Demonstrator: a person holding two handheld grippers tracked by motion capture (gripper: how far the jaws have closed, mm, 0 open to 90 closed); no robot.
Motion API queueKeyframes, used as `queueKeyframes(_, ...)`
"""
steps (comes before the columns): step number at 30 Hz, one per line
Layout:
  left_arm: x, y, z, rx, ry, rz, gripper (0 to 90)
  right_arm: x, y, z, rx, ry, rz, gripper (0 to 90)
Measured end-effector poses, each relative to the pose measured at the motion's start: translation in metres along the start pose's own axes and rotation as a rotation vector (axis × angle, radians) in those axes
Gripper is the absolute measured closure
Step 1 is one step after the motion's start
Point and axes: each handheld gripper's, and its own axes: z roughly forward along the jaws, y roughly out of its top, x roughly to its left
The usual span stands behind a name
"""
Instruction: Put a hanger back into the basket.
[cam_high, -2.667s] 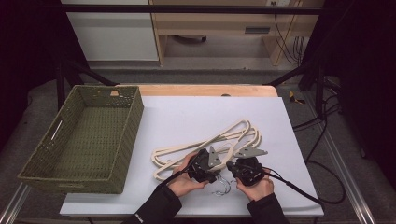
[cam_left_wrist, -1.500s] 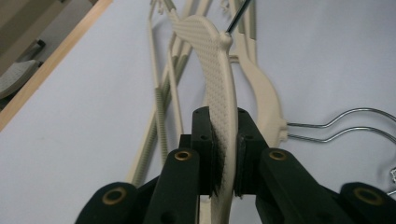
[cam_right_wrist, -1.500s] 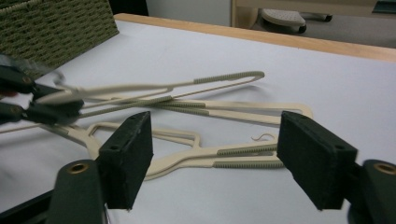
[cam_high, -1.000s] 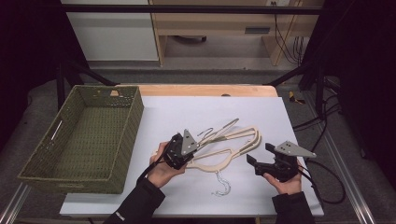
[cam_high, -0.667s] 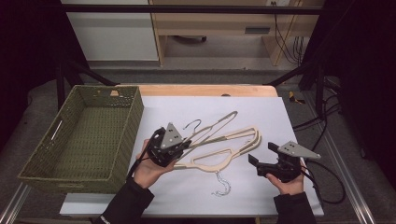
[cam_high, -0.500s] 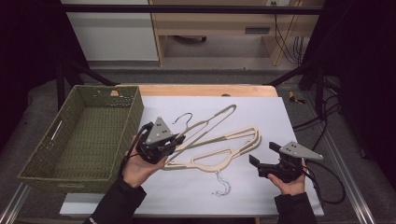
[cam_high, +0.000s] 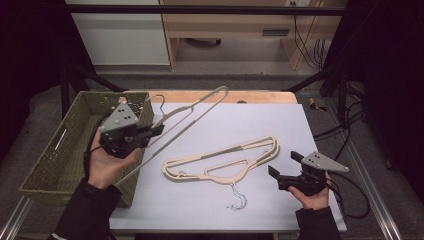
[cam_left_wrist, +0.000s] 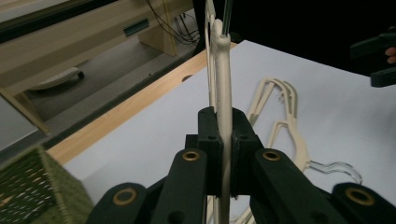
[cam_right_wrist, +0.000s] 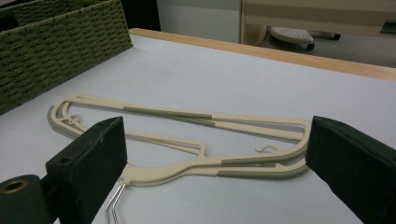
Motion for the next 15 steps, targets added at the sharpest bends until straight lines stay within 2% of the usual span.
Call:
queueKeyframes(4, 0.021, -0.002, -0.016, -0.018, 0.022, -0.005, 85.9, 0.000, 0.000, 0.000, -0.004, -0.001, -0.007, 5.8)
queueKeyframes(6, 0.032, -0.005, -0.024, -0.021, 0.032, -0.021, 85.9, 0.000, 0.000, 0.000, -0.004, -0.001, -0.008, 5.8)
queueKeyframes(11, 0.058, -0.017, -0.041, 0.005, 0.094, -0.011, 85.9, 0.000, 0.000, 0.001, -0.004, -0.010, -0.022, 5.4)
queueKeyframes(15, 0.080, -0.030, -0.051, 0.024, 0.125, -0.031, 85.9, 0.001, -0.001, 0.003, -0.001, -0.008, -0.026, 5.4)
